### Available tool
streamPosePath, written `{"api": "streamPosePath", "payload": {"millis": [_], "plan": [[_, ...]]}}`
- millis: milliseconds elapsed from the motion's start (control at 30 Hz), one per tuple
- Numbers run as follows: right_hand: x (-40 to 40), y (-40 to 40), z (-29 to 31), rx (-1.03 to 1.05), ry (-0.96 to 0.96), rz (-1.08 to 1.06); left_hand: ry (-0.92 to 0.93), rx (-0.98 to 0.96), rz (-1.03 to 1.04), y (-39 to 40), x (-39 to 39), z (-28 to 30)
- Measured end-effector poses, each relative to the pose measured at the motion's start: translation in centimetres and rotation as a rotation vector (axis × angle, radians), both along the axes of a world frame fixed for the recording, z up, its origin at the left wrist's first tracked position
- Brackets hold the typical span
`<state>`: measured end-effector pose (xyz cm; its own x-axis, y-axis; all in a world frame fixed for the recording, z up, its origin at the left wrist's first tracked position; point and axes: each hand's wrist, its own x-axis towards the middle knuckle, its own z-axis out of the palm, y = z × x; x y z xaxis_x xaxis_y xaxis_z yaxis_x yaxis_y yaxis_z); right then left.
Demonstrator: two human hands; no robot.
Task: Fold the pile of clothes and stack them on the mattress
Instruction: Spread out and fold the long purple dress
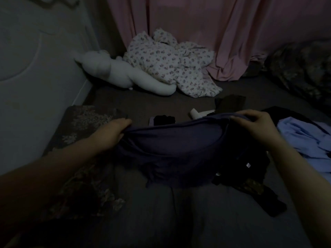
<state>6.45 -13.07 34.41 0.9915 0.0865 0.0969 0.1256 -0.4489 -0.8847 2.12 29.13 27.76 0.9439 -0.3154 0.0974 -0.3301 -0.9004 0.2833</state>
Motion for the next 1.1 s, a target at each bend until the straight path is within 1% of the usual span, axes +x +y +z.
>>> {"api": "streamPosePath", "payload": {"millis": [100, 200, 233, 267, 333, 400, 500, 600, 633, 700, 733, 800, 867, 933, 1000, 1067, 1100], "plan": [[-0.1, -0.1, 0.1, 0.103, 0.015, -0.112, -0.043, -0.101, 0.233, 0.4, 0.1, -0.2], [-0.2, -0.2, 0.0, 0.122, 0.030, -0.155, -0.080, -0.185, 0.338, 0.7, 0.0, -0.5], [-0.2, -0.4, -0.1, 0.115, 0.027, -0.169, -0.071, -0.244, 0.365, 0.6, 0.0, -0.4], [-0.2, -0.4, -0.2, 0.102, 0.020, -0.175, -0.041, -0.330, 0.395, 0.3, 0.1, 0.0], [0.0, -0.5, -0.1, 0.066, 0.016, -0.168, 0.082, -0.495, 0.430, -0.2, 0.5, 1.0], [0.2, -0.5, 0.2, 0.039, 0.043, -0.155, 0.173, -0.567, 0.385, -0.3, 0.8, 1.9], [0.5, -0.3, 0.9, 0.062, 0.097, -0.137, 0.191, -0.528, 0.262, -0.1, 0.8, 3.3], [0.8, -0.5, 1.9, 0.036, 0.101, -0.091, 0.220, -0.431, 0.169, 0.1, 0.5, 4.5], [0.8, -0.6, 2.2, 0.023, 0.108, -0.067, 0.240, -0.362, 0.138, 0.4, 0.4, 4.7], [0.8, -0.7, 3.0, 0.008, 0.140, -0.021, 0.250, -0.153, 0.061, 1.3, 0.2, 4.8], [0.8, -0.8, 3.3, -0.006, 0.157, -0.008, 0.244, -0.078, 0.032, 1.9, 0.1, 4.9], [0.9, -1.0, 3.9, -0.030, 0.182, -0.007, 0.221, -0.024, -0.035, 2.4, -0.3, 5.3], [1.2, -1.4, 4.2, -0.051, 0.180, -0.020, 0.142, -0.024, -0.089, 2.9, -0.3, 5.4], [1.3, -1.5, 4.2, -0.077, 0.163, -0.029, 0.049, -0.039, -0.083, 3.3, -0.2, 5.2], [1.3, -0.9, 3.7, -0.110, 0.122, -0.017, 0.050, -0.125, -0.014, 2.9, -0.2, 5.4], [1.1, 0.3, 2.7, -0.217, 0.094, 0.075, 0.081, -0.226, 0.028, 2.0, -0.3, 5.6], [0.8, 1.1, 2.3, -0.279, 0.102, 0.143, 0.059, -0.248, 0.023, 1.3, -0.4, 5.6]]}}
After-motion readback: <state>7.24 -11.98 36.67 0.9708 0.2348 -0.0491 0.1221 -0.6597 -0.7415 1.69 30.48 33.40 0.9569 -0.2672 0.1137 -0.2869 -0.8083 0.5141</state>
